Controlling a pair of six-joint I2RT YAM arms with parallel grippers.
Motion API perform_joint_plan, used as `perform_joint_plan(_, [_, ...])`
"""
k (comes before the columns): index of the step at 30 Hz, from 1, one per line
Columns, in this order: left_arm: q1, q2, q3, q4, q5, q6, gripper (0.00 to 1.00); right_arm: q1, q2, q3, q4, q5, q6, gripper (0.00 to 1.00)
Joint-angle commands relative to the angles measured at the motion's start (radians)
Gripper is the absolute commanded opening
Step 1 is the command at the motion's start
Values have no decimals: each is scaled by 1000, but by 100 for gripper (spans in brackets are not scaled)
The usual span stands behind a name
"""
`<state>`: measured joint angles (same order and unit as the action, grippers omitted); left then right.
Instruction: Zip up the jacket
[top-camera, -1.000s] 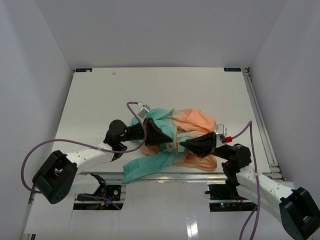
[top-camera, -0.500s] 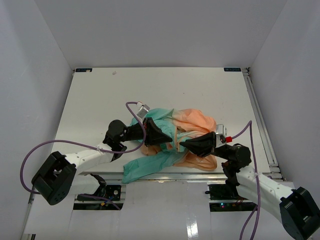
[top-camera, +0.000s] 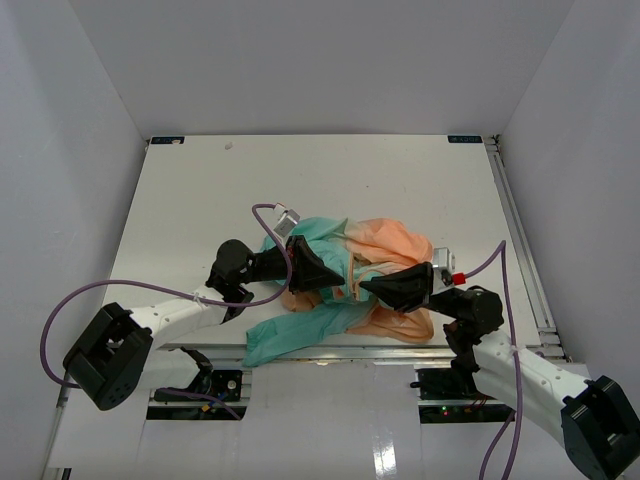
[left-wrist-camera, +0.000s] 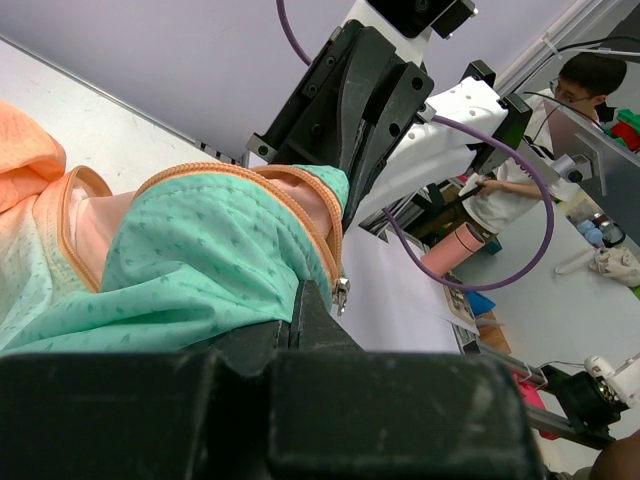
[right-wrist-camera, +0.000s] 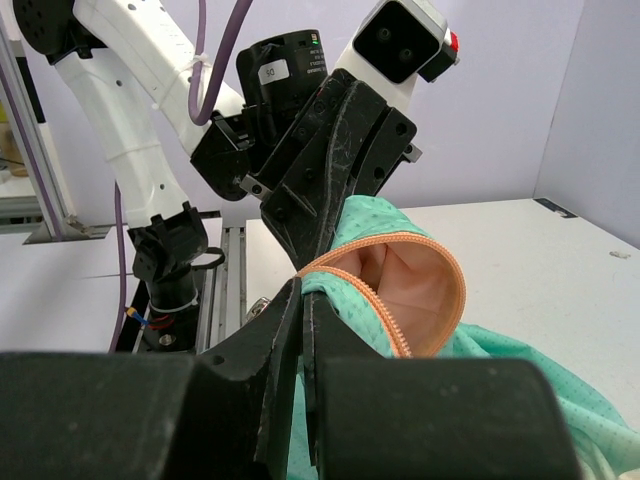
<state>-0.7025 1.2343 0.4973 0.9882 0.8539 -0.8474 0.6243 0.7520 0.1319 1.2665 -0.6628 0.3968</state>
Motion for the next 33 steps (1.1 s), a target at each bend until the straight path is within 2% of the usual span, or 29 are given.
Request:
perform_joint_plan(1, [-5,-19,17,33,24,3,0,6,-13,53,24,15,-22,8])
perform_joint_plan(11, [-5,-24,19,25,42,7,0,6,-14,70,-30,21,-49,8])
perform_joint_plan(33, [-5,-70,54,-180,0,144,0,6,-68,97,-168,54,-98,8])
